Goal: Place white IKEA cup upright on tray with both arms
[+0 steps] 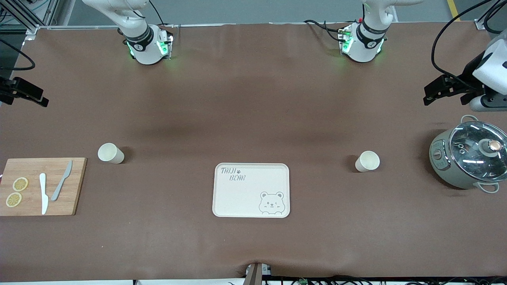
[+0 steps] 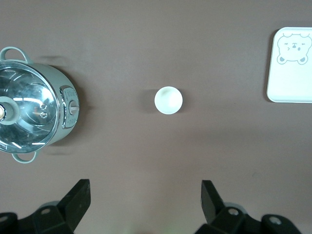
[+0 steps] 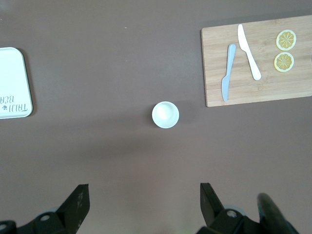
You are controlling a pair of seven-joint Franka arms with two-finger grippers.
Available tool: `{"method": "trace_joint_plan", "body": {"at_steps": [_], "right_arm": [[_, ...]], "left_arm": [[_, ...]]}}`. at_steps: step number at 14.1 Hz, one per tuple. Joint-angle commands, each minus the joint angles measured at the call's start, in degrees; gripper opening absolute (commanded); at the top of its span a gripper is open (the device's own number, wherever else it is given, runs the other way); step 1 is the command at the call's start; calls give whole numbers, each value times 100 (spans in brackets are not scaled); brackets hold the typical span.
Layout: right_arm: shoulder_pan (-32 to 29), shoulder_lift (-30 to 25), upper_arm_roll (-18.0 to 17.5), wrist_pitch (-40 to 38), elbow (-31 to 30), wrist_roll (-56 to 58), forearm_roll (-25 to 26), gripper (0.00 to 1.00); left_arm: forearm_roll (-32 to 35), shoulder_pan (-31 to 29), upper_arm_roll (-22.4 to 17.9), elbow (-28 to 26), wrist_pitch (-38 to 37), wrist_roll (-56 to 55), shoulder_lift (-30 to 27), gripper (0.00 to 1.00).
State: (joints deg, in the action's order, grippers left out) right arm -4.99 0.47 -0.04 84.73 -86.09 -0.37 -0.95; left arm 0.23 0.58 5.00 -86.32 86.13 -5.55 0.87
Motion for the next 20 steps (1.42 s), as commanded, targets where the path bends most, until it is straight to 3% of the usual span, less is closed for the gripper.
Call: {"method": "trace_joint_plan", "body": {"at_steps": [1,5,9,12,20], "right_arm": [[-72,67,-57,-80,154,-51,15,100],[-72,67,-57,-80,154,-51,16,100],[-81,76,-57,-97,146,-60,16,100],[-81,146,-57,-115,146,-7,-2,100],[24,927,-66,527,119,-42,68,100]], "left_arm": [[-111,-41,18,98,-122,81,27,100],[-111,-85,1,124,-79,194,53,100],[-198,-278,1,142,9,204,562,100],[-102,-252,1,28,483,81,984,100],[-40,-305,27,-1552,2589,-400,1275,100]]}}
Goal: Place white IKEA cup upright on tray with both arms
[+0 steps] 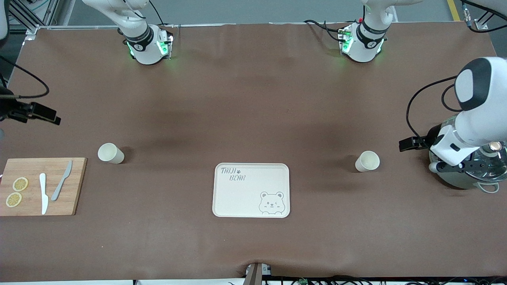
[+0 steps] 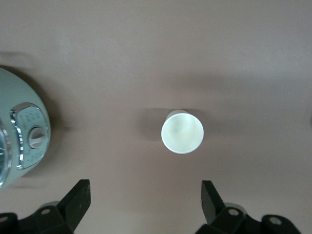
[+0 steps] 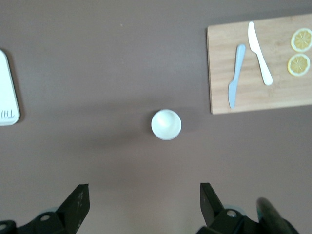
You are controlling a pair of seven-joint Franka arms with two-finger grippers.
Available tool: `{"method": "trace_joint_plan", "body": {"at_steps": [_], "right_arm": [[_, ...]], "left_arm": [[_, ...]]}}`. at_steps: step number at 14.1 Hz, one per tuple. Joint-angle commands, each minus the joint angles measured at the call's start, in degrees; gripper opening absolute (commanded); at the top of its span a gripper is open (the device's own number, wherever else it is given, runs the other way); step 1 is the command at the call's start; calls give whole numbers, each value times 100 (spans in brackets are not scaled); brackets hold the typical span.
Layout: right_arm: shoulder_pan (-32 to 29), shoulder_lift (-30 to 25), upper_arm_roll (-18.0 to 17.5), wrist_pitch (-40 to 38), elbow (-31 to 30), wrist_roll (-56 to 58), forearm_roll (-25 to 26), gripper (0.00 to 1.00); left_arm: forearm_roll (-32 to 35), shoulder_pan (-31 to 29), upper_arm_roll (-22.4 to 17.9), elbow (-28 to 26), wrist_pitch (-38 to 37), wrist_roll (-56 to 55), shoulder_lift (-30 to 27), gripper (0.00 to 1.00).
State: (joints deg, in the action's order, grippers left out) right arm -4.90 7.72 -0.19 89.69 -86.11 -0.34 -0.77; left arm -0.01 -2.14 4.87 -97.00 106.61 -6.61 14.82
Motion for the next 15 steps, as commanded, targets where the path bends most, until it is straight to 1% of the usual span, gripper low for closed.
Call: {"method": "trace_joint_plan", "body": {"at_steps": [1,5,8,9,10,13,15], "right_arm": [[33,212,-69,48,130,-36,85,100],[200,221,-69,13,147,-27,243,100],[121,353,-60,66,130,-1,252,100],[104,414,-60,66,139,16,244,100],[112,467,-60,66,147,17,252,100],[86,511,-51,40,121,-53,209,100],[-80,633,-51,48,138,-10,147,100]], "left_arm": [[-8,-32,58,-722,901,-358,-111,100],[-7,-40,58,-1347,2019,-403,187,100],[-16,-14,66,-1418,2564,-456,608,100],[-8,-14,84,-1523,2740,-456,679,100],[-7,-14,84,-1672,2864,-456,689,100],[-7,-23,84,-2041,2891,-456,558,100],[-7,-23,84,-2235,2900,-447,452,100]]}}
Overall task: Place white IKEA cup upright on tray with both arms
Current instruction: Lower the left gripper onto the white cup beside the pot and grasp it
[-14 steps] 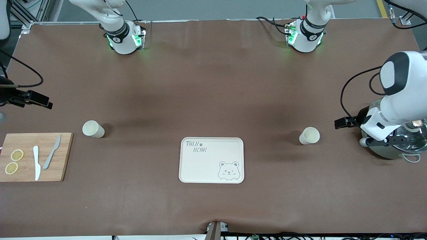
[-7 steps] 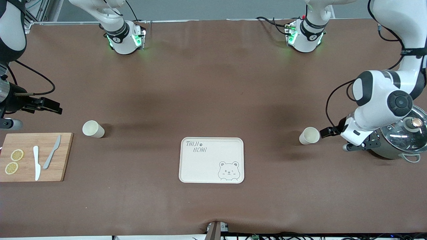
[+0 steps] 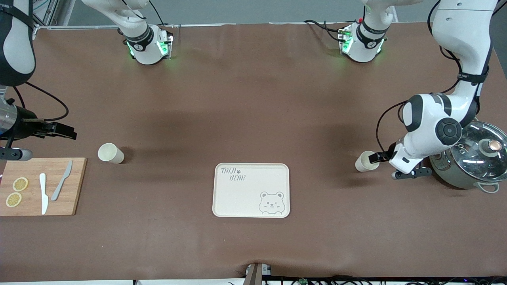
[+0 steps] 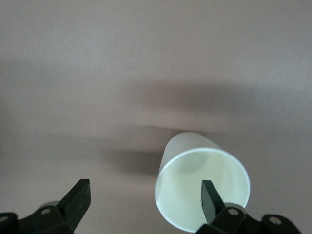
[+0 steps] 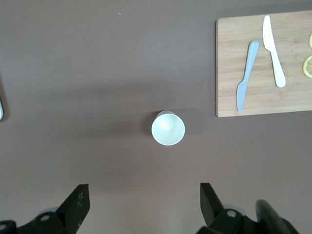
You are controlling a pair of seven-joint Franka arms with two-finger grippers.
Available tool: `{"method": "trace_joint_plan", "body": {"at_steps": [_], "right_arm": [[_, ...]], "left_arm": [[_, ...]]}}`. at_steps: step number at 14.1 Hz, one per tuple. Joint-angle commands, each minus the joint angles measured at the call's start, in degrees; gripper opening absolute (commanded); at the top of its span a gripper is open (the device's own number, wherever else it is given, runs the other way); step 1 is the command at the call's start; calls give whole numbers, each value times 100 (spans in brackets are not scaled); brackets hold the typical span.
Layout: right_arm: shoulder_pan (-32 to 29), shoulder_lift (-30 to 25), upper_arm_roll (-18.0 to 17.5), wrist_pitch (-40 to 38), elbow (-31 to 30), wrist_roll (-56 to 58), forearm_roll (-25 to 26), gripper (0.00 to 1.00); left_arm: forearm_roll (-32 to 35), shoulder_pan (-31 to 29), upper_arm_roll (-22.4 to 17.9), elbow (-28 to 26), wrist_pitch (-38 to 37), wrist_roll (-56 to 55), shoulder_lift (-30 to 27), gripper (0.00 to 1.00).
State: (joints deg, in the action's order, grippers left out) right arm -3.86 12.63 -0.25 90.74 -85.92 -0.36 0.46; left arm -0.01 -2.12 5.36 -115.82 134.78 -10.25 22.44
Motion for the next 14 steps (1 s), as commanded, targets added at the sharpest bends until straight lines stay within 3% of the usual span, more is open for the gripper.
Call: {"method": "trace_joint_plan", "body": {"at_steps": [1,5,9,14], "right_arm": [[-186,256,-37,-48,128,-8,50,100],[-370,688,-45,-109,146,-26,-37,100],[-440,688,-28,-100,163,-61,6,100],[-476,705,-28,-424,155,-43,77,100]], "left_arm": [[-8,-25,36,-406,83,-82,-310,99],[-8,53,36,-407,250,-82,-179,58],[-7,220,44,-223,364,-74,-91,0],[-8,317,53,146,338,-65,-82,0]]}}
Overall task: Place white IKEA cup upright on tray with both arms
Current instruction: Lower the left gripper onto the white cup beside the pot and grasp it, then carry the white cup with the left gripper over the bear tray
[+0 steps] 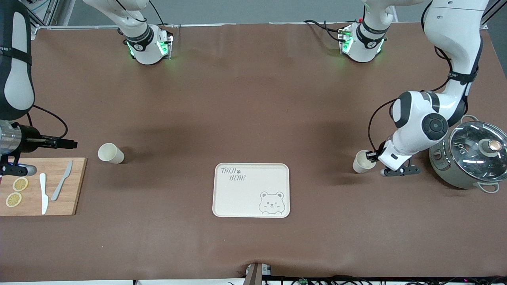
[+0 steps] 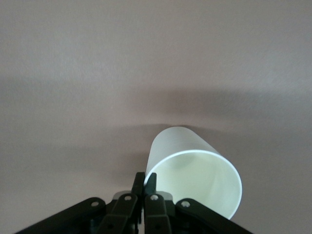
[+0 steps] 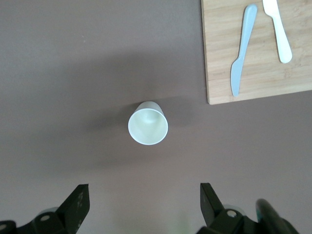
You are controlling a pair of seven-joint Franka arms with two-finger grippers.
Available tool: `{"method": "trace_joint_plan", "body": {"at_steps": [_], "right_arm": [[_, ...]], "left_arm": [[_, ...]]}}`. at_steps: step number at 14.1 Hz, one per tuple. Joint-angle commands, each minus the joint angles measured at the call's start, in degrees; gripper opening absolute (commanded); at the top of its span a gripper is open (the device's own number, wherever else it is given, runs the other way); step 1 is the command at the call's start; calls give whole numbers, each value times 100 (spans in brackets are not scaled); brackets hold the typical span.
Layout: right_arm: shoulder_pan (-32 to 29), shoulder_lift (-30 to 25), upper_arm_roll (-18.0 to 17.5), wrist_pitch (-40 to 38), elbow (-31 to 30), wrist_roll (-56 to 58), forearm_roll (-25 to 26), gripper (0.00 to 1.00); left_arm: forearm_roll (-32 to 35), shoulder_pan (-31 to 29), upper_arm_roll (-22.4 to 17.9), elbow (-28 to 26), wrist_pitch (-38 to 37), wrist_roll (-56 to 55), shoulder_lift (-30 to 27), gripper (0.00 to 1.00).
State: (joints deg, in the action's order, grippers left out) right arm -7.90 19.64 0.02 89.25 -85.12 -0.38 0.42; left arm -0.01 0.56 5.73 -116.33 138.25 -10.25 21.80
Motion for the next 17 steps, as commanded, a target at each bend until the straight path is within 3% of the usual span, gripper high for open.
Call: {"method": "trace_joint_plan", "body": {"at_steps": [1,4,9,14,17], "right_arm": [[-159,92,-55,-320,57,2,73,100],[-230,154,-63,-250,74,-41,72,100],[-405,479,-55,186,5,-24,3,100],[-625,480,-63,1286,-811,-32,-15,100],[-678,410,-72,2305,-1637,-24,-24,100]], "left_arm": [[-16,145,7,381,-35,-73,34,0],[-87,443,7,1005,-175,-396,280,0],[-87,1120,7,2612,-1158,-1794,886,0],[-236,1700,-2,3888,-1362,-2841,1808,0],[-262,2008,7,4714,-1318,-3139,2423,0]]}}
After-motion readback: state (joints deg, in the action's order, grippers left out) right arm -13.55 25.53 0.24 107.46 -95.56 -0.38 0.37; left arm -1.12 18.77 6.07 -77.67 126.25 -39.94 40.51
